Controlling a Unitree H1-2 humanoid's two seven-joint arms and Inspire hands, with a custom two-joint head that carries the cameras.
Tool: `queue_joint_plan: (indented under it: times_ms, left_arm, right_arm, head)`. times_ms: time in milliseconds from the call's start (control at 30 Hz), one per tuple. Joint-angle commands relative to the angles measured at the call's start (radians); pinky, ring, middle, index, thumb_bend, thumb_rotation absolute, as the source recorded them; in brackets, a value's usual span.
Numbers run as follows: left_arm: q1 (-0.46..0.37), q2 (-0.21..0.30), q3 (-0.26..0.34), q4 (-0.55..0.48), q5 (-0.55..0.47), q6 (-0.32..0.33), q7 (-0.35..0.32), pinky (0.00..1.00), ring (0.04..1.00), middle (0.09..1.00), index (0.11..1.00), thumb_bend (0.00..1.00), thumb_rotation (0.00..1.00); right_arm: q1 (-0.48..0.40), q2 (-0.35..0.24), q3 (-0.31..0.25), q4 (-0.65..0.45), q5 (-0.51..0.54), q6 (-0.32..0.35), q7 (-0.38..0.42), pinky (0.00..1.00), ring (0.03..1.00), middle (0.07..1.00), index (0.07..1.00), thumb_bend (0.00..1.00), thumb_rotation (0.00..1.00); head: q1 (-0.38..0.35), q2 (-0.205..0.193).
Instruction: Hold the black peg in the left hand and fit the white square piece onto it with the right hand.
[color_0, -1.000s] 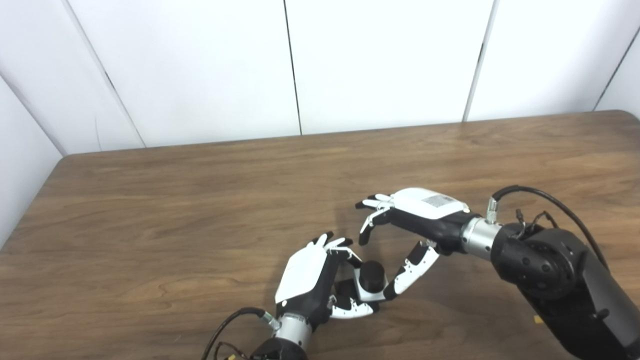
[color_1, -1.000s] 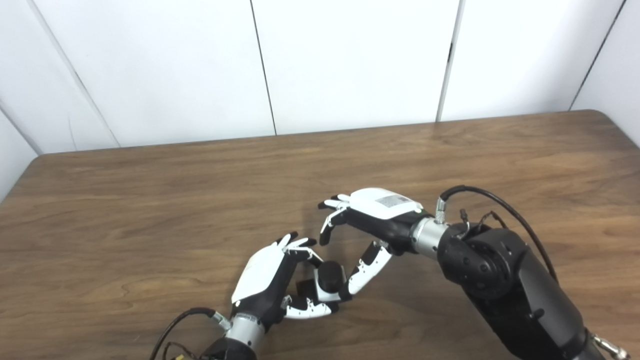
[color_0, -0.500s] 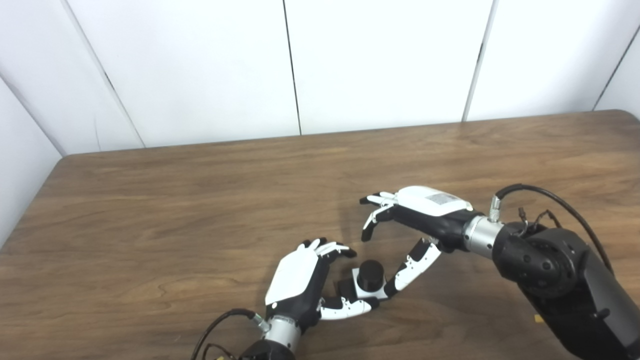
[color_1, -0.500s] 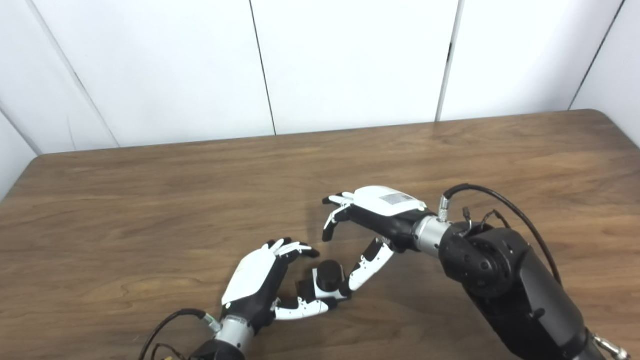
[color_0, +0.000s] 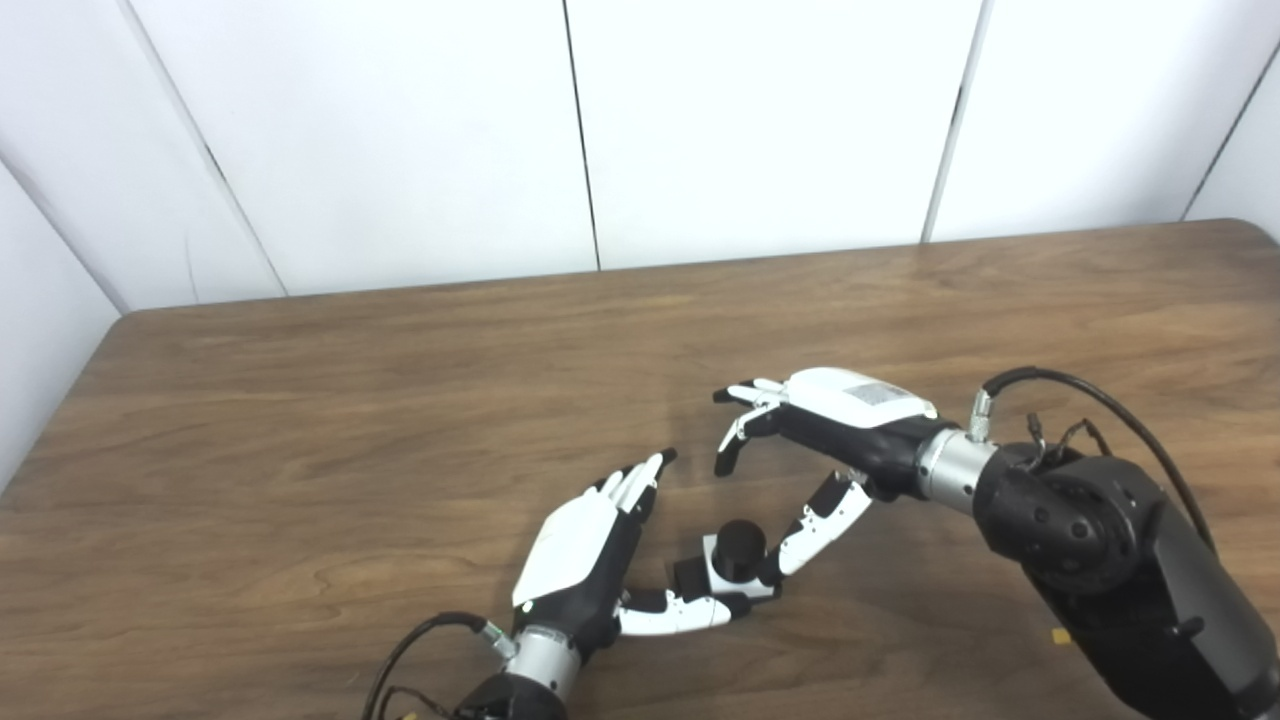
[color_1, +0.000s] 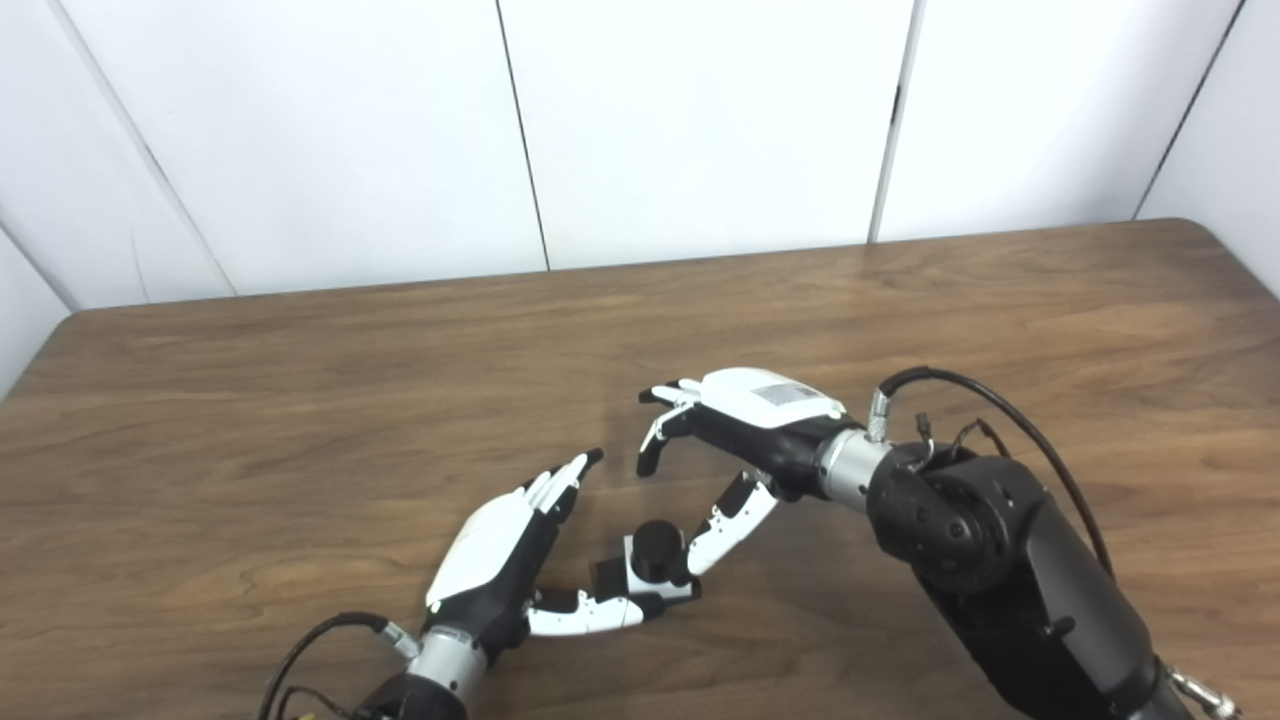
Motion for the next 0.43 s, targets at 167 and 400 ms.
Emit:
queue_joint_plan:
  times_ms: [167, 400]
  left_arm:
    - [-0.003, 0.013, 0.102, -0.068, -0.12, -0.049, 0.05, 1.0, 1.0, 1.0, 1.0, 0.93, 0.7]
    - [-0.001, 0.025, 0.24, -0.099, -0.297, -0.029, 0.043, 0.94, 1.0, 1.0, 1.0, 0.78, 0.99]
  right_arm:
    - [0.003, -0.019, -0.087, -0.044, 0.035, 0.022, -0.037, 0.99, 1.0, 0.977, 0.853, 1.0, 0.51]
    - [0.085, -0.001, -0.216, -0.058, 0.156, 0.087, -0.093, 0.9, 1.0, 0.993, 0.997, 0.86, 0.78]
  head:
    - [-0.02, -0.007]
    - [-0.031, -0.006]
